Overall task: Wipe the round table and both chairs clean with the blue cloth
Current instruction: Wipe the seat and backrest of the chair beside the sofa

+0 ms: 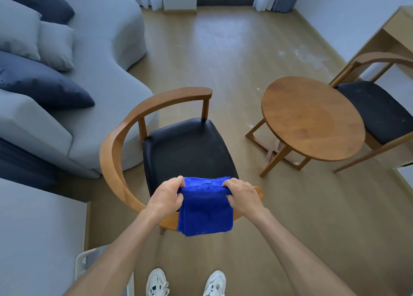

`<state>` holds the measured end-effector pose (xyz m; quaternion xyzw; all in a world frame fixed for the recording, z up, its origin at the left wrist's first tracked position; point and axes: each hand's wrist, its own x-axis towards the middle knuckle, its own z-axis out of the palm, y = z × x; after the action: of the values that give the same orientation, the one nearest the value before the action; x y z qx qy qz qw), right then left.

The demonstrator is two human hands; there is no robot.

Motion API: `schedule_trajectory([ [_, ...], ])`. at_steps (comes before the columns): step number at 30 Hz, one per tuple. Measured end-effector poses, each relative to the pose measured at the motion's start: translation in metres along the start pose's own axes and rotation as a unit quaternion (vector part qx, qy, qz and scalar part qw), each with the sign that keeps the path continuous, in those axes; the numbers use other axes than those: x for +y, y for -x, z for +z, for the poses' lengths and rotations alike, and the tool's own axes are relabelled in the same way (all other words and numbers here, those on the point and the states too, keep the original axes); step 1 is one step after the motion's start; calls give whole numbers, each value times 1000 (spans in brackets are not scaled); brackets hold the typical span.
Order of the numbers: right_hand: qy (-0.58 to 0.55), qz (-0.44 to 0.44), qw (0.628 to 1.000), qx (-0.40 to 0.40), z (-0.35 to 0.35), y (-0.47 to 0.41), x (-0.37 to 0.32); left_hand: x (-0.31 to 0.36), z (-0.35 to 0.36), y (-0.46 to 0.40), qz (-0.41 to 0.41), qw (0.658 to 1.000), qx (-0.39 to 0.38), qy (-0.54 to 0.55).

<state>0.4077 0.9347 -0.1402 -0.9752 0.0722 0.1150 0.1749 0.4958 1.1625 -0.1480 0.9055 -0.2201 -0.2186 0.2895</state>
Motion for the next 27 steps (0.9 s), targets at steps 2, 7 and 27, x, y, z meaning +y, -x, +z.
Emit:
schedule_trajectory([
  [2, 10, -14, 1000, 14, 8, 5, 3, -5, 7, 6, 19, 1000, 10, -11],
  [7, -1, -89, 994, 69, 20, 37, 0, -16, 27, 31, 79, 996, -2, -51],
  [27, -95, -130, 985, -54, -23, 83, 5, 9, 0, 80, 152, 988, -13, 10],
])
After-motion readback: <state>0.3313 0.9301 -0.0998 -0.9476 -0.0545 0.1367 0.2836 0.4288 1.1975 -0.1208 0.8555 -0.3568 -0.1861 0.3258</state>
